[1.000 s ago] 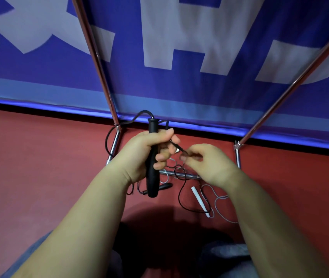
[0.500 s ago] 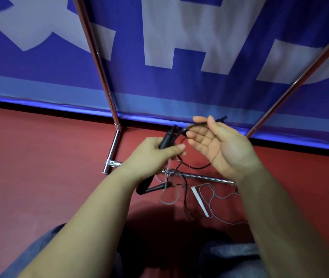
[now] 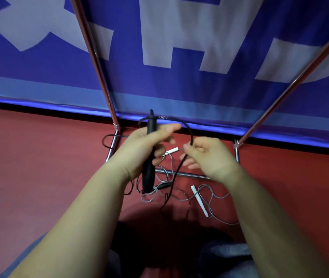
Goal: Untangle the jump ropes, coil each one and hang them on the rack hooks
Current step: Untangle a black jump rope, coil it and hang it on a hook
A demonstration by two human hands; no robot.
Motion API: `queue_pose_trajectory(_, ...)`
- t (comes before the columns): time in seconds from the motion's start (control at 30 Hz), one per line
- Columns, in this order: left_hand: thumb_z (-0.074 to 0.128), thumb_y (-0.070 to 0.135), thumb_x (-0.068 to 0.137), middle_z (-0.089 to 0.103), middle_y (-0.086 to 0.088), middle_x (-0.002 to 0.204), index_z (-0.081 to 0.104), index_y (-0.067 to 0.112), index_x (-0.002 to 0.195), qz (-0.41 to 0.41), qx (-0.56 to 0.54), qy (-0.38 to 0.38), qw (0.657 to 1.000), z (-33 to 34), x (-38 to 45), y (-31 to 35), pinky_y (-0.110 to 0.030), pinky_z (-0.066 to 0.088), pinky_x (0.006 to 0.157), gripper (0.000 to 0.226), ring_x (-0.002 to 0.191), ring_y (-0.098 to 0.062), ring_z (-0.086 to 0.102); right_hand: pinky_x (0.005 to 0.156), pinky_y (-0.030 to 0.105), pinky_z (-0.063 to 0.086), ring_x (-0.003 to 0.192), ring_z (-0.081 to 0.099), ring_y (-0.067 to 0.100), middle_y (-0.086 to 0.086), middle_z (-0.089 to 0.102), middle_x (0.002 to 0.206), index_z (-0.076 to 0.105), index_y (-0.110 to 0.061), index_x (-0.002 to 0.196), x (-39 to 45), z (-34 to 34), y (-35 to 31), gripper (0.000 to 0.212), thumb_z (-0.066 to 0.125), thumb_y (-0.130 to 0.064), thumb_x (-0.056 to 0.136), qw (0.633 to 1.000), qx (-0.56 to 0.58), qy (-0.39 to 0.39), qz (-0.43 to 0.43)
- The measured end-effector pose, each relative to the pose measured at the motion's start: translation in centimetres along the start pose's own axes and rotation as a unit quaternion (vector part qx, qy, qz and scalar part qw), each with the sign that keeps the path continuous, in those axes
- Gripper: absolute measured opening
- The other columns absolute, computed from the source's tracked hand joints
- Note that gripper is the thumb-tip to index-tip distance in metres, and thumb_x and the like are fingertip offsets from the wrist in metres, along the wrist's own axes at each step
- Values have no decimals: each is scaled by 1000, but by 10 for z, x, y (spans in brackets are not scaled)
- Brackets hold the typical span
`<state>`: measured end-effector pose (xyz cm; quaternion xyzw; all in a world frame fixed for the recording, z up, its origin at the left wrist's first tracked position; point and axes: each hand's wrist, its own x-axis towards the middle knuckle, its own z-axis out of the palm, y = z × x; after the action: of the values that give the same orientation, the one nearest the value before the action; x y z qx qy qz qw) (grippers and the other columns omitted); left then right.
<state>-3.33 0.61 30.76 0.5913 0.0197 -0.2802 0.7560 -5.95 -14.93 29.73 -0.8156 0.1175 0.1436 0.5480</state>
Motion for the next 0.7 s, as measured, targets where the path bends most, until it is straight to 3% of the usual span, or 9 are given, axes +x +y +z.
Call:
queue_pose_trajectory(0.07, 66, 23, 82, 48, 7, 58, 68, 17, 100, -22, 147, 7, 989, 2, -1, -6, -17, 29, 40, 19, 41, -5, 33, 54, 18, 54, 50, 63, 6, 9, 65, 73, 60, -10, 76, -1, -4, -8, 21, 50, -11, 95, 985, 167, 20, 21)
queue_pose_trajectory(0.13, 70, 33, 81, 40, 9, 50, 67, 19, 88, -54, 249, 0, 967, 3, -2, -11, -20, 29, 43, 16, 41, -7, 33, 53, 18, 53, 54, 66, 8, 4, 68, 68, 62, -9, 80, -1, -10, -12, 21, 48, -12, 95, 959, 280, 24, 31)
queue_pose_trajectory(0.23, 71, 36, 80, 36, 8, 48, 57, 21, 66, -51, 262, -6, 964, 2, -3, -11, -22, 29, 44, 24, 41, -9, 32, 53, 18, 52, 58, 67, 10, 2, 71, 65, 61, -7, 83, -1, -13, -15, 21, 46, -14, 96, 912, 408, 25, 42)
queue_pose_trajectory(0.33, 65, 27, 87, 41, 11, 44, 60, 18, 67, -33, 219, -3, 975, 4, -1, -9, -18, 28, 42, 22, 38, -5, 32, 56, 19, 54, 62, 69, 10, 2, 71, 68, 61, -8, 86, 0, -18, -17, 20, 45, -16, 96, 883, 467, 41, 29)
queue_pose_trajectory(0.4, 60, 24, 90, 47, 9, 48, 64, 13, 73, -23, 139, 14, 990, 5, 0, -7, -18, 27, 39, 21, 38, -4, 33, 63, 22, 57, 68, 69, 12, 3, 71, 76, 60, -13, 90, 0, -19, -18, 13, 49, -16, 94, 918, 395, 26, 18)
queue_pose_trajectory(0.47, 55, 22, 92, 48, 6, 51, 62, 10, 74, -18, 37, 36, 998, 4, 1, -3, -16, 26, 36, 22, 37, -4, 32, 65, 19, 52, 71, 63, 11, 3, 67, 84, 59, -19, 94, -2, -12, -12, 6, 57, -15, 90, 983, 181, -24, 3)
queue_pose_trajectory(0.5, 53, 22, 93, 47, 6, 50, 59, 9, 74, -20, -10, 44, 999, 3, 2, 0, -15, 26, 34, 23, 36, -4, 32, 64, 16, 49, 70, 60, 11, 4, 66, 85, 60, -19, 96, -4, -7, -9, 11, 62, -13, 87, 996, 65, -66, -5)
queue_pose_trajectory(0.6, 49, 24, 94, 45, 7, 50, 56, 12, 74, -22, -114, 56, 992, 0, 4, 5, -13, 24, 32, 25, 35, -2, 30, 63, 15, 46, 70, 60, 15, 15, 68, 86, 67, -6, 94, -7, 6, -1, 13, 55, -3, 90, 982, -106, -159, 9)
queue_pose_trajectory(0.7, 49, 26, 95, 45, 9, 51, 56, 14, 76, 7, -145, 101, 984, -5, 8, 3, -13, 24, 33, 23, 36, -1, 29, 68, 22, 49, 74, 63, 18, 8, 67, 89, 66, -12, 88, -7, 5, -7, 27, 41, -12, 97, 982, -85, -165, 37)
